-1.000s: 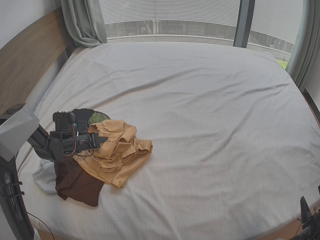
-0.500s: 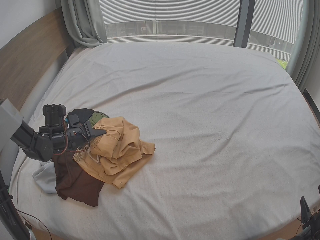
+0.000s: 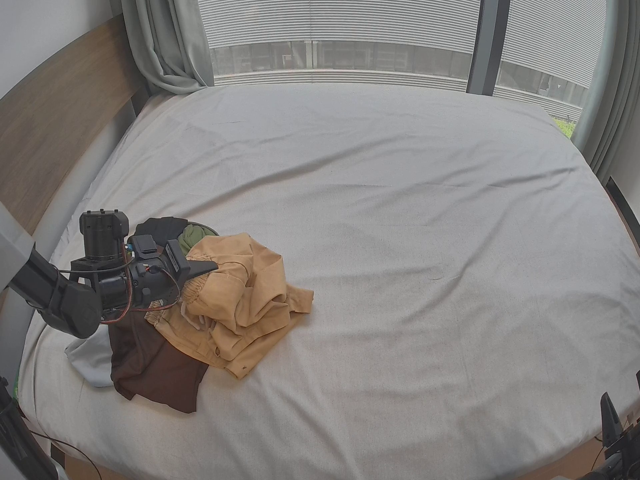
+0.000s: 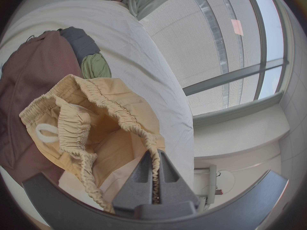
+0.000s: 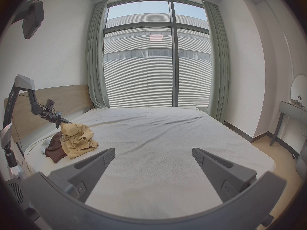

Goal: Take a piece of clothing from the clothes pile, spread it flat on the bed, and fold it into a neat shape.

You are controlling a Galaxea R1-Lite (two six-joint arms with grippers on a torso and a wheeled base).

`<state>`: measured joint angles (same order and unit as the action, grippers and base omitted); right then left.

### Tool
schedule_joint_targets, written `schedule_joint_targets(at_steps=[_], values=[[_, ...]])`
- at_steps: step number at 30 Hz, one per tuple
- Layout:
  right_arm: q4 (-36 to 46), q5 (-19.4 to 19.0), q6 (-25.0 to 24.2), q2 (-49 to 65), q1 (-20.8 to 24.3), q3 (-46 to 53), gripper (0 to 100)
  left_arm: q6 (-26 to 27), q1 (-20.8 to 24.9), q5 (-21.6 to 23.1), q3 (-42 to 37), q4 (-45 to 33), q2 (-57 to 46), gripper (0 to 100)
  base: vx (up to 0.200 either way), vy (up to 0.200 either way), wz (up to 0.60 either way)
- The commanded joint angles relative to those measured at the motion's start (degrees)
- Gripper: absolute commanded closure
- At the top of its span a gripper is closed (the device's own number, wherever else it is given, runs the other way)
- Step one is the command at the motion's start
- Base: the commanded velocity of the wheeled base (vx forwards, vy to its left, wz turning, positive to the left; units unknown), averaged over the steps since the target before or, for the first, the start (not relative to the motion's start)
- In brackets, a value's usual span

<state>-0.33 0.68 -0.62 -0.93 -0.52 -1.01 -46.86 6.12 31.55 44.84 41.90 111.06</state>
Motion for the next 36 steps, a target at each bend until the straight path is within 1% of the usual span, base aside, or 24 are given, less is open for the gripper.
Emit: schedule_joint_targets(at_steps=[1,4,9,10,11,12,14,19,23,28,33,36], values=[[-0.02,0.02,0.01,0.49,0.0,1.01,0,-3.94,0.47,-0.08,-0.36,1.78,-0.67,100,0.0,0.0,0.0],[-0.02,0.02,0.01,0.49,0.0,1.01,0,-6.84,1.18,-0.17,-0.63,3.36,-0.84,100,0.0,0.0,0.0],[-0.02,0.02,0.01,0.49,0.0,1.01,0,-9.74,2.23,-0.17,-2.12,6.09,-0.84,100,0.0,0.0,0.0],[-0.02,0.02,0.01,0.49,0.0,1.01,0,-11.24,2.76,-0.17,-2.47,6.88,-0.84,100,0.0,0.0,0.0],[-0.02,0.02,0.01,0.49,0.0,1.01,0,-11.24,2.76,-0.17,-2.47,6.88,-0.84,100,0.0,0.0,0.0],[-0.02,0.02,0.01,0.49,0.0,1.01,0,-13.08,2.93,-0.17,-2.47,7.58,-0.84,100,0.0,0.0,0.0],[-0.02,0.02,0.01,0.49,0.0,1.01,0,-14.4,3.02,-0.17,-2.47,7.85,-0.93,100,0.0,0.0,0.0],[-0.02,0.02,0.01,0.49,0.0,1.01,0,-14.66,3.46,-0.26,-2.74,7.14,-1.9,100,0.0,0.0,0.0],[-0.02,0.02,0.01,0.49,0.0,1.01,0,-14.57,4.6,-2.63,-3.62,7.58,-1.98,100,0.0,0.0,0.0],[-0.02,0.02,0.01,0.49,0.0,1.01,0,-15.37,5.04,-2.63,-4.06,8.11,-3.13,100,0.0,0.0,0.0],[-0.02,0.02,0.01,0.49,0.0,1.01,0,-21.17,6.27,-2.72,-2.83,9.6,-4.18,100,0.0,0.0,0.0],[-0.02,0.02,0.01,0.49,0.0,1.01,0,-22.75,6.62,-2.72,-2.65,10.4,-4.8,100,0.0,0.0,0.0]])
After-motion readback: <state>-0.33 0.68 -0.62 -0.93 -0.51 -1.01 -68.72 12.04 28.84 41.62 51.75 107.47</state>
